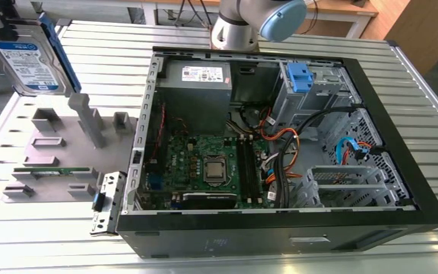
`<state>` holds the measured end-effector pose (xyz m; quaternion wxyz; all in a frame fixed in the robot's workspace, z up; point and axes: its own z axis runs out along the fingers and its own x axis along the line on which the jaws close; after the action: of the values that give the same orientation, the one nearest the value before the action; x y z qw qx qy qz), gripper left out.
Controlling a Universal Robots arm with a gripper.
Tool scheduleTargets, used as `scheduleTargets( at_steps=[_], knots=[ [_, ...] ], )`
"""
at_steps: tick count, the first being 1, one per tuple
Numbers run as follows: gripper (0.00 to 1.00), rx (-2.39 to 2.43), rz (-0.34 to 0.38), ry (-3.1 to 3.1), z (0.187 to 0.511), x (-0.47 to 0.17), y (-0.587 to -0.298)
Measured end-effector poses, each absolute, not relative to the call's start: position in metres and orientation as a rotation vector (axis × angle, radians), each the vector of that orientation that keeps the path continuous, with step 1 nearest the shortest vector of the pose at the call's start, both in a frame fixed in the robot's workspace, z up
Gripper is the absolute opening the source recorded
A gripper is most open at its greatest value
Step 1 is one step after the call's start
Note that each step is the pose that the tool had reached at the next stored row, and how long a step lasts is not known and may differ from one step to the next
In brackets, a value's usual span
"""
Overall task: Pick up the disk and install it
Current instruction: 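Pick up the disk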
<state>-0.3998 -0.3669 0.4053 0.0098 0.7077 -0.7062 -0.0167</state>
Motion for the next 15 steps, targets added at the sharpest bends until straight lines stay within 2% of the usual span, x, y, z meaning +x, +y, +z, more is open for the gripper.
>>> scheduleTargets(
  at_steps=[15],
  knots=[
    [0.35, 2.210, -0.052, -2.205, 0.4125, -0.3998, -0.3669]
  ],
)
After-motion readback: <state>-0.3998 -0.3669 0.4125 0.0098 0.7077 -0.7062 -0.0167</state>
